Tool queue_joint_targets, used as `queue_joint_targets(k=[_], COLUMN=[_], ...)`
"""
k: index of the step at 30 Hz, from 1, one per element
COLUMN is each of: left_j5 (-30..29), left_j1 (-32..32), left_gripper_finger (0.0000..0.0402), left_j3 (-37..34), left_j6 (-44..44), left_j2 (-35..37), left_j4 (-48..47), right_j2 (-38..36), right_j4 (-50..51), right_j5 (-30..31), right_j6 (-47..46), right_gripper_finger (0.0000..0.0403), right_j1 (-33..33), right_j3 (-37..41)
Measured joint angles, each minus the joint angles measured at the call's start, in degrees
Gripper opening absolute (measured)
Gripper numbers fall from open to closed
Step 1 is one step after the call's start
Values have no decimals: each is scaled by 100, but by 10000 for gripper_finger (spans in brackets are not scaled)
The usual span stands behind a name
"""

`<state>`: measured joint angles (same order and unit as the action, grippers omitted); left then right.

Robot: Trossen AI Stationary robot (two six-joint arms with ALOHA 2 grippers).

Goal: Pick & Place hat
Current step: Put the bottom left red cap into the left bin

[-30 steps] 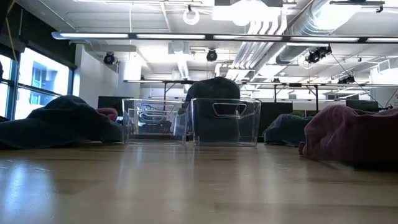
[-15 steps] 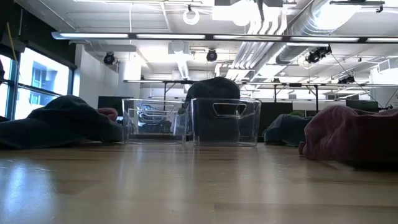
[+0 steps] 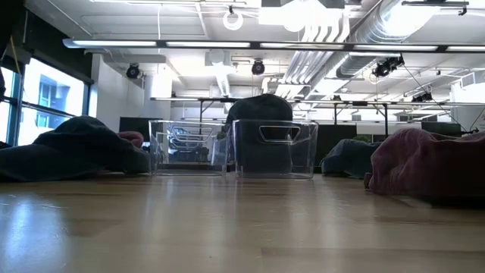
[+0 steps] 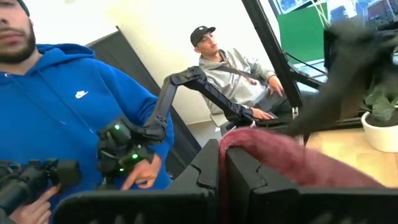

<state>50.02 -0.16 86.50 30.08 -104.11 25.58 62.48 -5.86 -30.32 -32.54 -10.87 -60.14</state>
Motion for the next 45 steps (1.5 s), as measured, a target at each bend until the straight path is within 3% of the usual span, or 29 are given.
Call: queue_joint_targets(k=[4,8,19,23,29,38,45], left_j5=[114,602,1562,1499,928,1013,1069], left_j1=[-142,-187,-173,-173,-173,-113,-58], left_gripper_finger=[310,291,211,187,139,13,12], left_j3=[88,254,920,944,940,940,972], left_j6=[462,1012,1478,1448,776,1128,1410], left_j2=[-184,-256,-208,-212,-219,-219,-10], left_j4=[875,798,840,360,-1148,-1314,-1198], right_j2=[0,-25,-99,-152,-227,-395,-544], right_j4=[-3,15,-198,-182,-151,128,395], right_j5=[-9,-9,4,16,17,-2,24], right_j6=[35,8,-192,-192,-162,-145,-83], right_gripper_finger=[5,4,6,5,6,6,3], right_j1=[0,0,-50,-50,-55,-111,-264], right_j3=[2,2,4,4,4,7,7])
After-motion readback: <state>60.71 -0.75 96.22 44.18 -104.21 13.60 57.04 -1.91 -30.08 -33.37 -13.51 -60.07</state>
